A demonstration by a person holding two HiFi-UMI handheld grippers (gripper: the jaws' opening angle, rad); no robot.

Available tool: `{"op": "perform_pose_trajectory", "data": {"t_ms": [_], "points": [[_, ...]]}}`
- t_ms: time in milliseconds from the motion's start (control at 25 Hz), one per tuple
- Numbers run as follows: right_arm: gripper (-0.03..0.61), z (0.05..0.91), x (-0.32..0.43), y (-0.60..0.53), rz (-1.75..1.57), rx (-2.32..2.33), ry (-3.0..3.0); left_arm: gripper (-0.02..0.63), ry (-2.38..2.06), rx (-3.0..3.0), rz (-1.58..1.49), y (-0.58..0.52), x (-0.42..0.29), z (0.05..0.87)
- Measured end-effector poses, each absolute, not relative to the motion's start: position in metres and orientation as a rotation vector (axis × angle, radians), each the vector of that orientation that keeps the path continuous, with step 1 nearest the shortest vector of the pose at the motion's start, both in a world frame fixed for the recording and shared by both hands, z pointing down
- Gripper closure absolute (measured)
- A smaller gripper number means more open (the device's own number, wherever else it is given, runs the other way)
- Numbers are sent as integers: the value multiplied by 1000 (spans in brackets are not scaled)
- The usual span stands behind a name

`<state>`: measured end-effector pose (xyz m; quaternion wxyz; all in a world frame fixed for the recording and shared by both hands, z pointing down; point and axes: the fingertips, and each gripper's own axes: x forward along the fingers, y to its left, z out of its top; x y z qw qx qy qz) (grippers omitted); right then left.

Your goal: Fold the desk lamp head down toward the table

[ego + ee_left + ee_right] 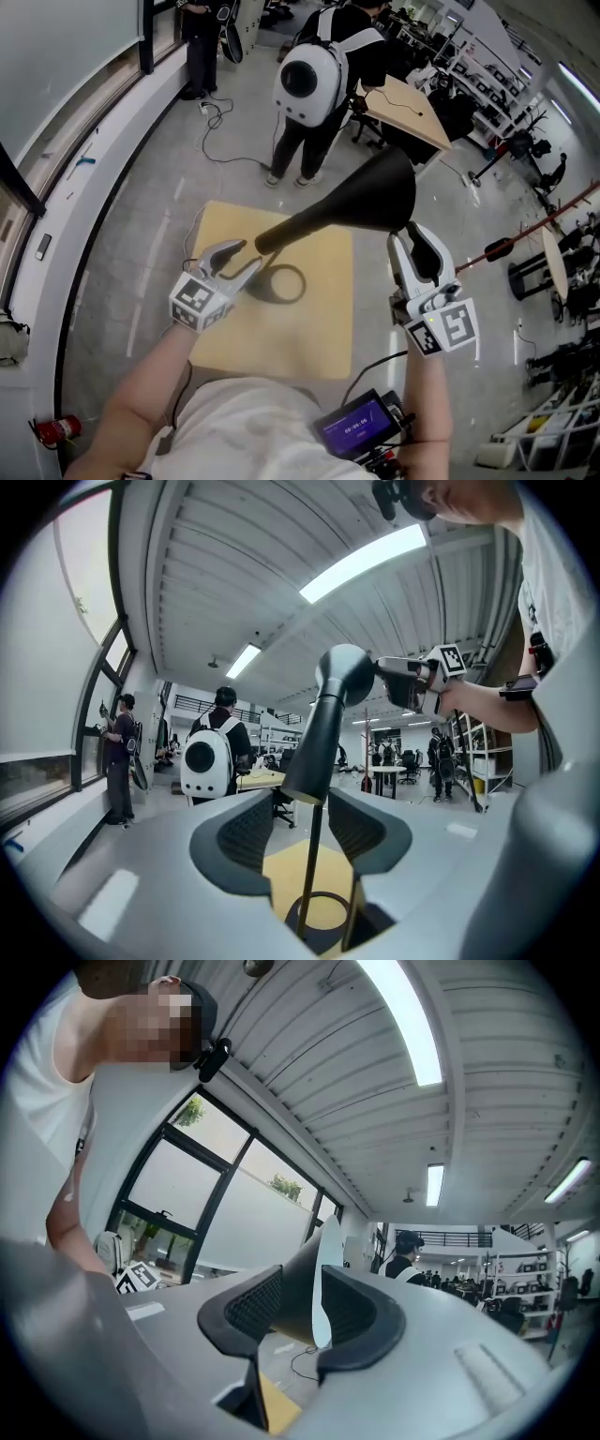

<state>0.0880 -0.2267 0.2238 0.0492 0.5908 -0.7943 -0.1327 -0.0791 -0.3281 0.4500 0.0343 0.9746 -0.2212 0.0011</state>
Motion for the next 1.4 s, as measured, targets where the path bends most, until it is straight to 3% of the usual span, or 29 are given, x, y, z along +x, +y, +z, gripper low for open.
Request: {"op": "perform_pose_trajectory", "data": {"t_ms": [200,360,1400], "points": [[426,204,83,-234,-456,1813,-2389,358,-570,3042,-34,-339,-65,436],[426,191,82,-238,-492,1807,-2358,341,-468,3068,-69,-341,-50,430],[440,171,75,-278,-539,1748,-2279,370,-404,3127,-19,-343,-21,438]]}}
